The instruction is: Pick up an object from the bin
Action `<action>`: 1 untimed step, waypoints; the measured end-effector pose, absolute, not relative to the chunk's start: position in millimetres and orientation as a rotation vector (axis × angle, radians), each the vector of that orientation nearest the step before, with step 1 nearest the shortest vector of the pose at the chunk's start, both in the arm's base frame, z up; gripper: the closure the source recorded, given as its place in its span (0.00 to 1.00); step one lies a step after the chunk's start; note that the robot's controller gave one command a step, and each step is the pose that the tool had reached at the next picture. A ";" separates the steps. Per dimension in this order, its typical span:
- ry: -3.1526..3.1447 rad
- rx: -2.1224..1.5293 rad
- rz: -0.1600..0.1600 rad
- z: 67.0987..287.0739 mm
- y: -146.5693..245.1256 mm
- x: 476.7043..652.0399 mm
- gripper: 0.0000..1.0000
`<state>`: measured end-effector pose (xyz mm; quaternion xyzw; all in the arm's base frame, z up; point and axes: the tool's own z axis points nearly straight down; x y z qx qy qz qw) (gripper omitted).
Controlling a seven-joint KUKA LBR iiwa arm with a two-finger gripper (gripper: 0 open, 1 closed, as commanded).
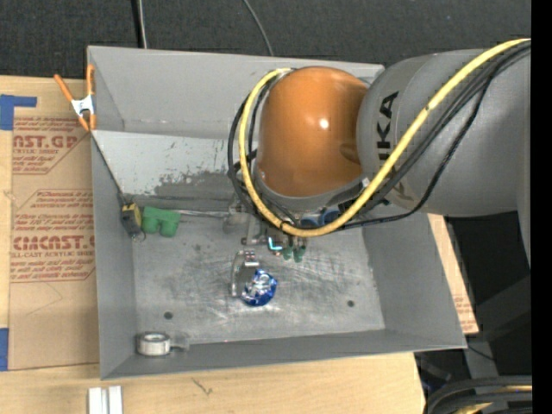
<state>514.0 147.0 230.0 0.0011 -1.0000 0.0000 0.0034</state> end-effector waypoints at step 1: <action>-3.124 0.237 0.001 105.4 81.1 501.0 0.00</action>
Offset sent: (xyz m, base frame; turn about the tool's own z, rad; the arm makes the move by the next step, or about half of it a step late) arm -0.0106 -0.0644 -0.1199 -0.1511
